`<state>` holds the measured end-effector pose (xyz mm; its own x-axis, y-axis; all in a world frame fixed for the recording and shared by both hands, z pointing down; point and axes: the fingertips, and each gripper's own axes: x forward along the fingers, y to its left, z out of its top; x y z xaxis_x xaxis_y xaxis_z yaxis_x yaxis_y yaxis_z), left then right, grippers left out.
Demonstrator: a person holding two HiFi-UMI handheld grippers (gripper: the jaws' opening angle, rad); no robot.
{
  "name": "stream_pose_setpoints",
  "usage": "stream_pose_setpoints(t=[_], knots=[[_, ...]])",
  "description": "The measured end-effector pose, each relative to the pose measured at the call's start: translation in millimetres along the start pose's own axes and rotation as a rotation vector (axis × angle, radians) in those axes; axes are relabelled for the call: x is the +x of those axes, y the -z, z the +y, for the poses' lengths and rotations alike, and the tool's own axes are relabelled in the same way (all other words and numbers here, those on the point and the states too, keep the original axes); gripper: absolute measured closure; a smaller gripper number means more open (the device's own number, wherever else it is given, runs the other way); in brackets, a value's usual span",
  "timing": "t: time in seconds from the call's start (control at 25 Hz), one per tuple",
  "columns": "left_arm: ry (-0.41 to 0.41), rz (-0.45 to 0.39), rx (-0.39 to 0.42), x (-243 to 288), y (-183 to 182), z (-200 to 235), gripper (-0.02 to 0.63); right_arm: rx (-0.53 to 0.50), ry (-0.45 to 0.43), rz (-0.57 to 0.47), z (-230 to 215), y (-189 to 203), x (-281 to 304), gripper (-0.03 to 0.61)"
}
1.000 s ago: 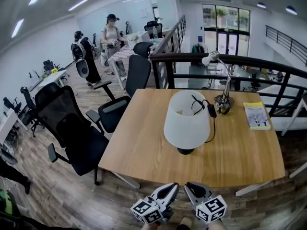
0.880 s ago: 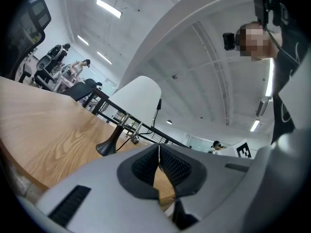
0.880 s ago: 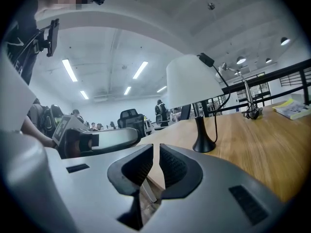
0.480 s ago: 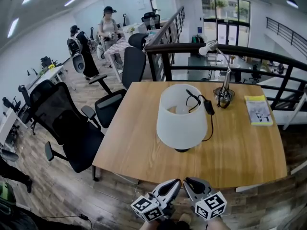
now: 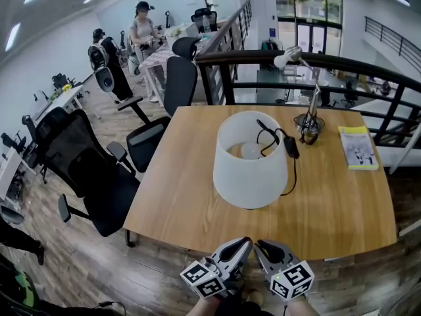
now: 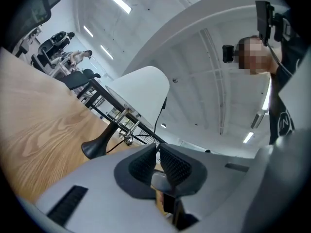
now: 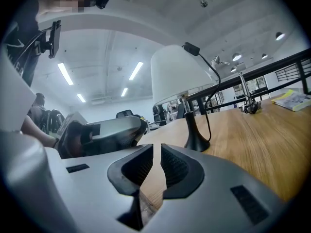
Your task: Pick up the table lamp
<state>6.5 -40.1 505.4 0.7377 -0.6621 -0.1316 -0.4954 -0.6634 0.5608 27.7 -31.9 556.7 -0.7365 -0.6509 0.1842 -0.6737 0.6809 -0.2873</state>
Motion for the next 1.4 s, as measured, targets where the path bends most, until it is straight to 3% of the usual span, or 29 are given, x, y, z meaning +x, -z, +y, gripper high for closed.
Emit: stream_pose_setpoints(t=[0.08, 0.16, 0.24, 0.68, 1.08, 1.4], knots=[[0.024, -0.035, -0.04, 6, -7, 7, 0.589, 0.002, 0.01, 0.005, -6, -2, 4, 0.526], [0.055, -0.071, -0.082, 11, -17, 13, 0.519, 0.006, 0.021, 0.014, -11, -2, 9, 0.526], [0.087, -0.105, -0.122, 16, -26, 18, 0.498, 0.01, 0.032, 0.023, -17, -1, 13, 0.526], [0.195, -0.236, -0.271, 41, -66, 49, 0.445, 0.046, 0.045, 0.063, -38, 3, 42, 0.526], [0.421, -0.328, -0.363, 55, -96, 43, 0.446, 0.059, 0.063, 0.076, -55, 4, 61, 0.526], [0.524, -0.382, -0.378, 67, -117, 37, 0.552, 0.045, 0.107, 0.061, -79, -7, 69, 0.526]])
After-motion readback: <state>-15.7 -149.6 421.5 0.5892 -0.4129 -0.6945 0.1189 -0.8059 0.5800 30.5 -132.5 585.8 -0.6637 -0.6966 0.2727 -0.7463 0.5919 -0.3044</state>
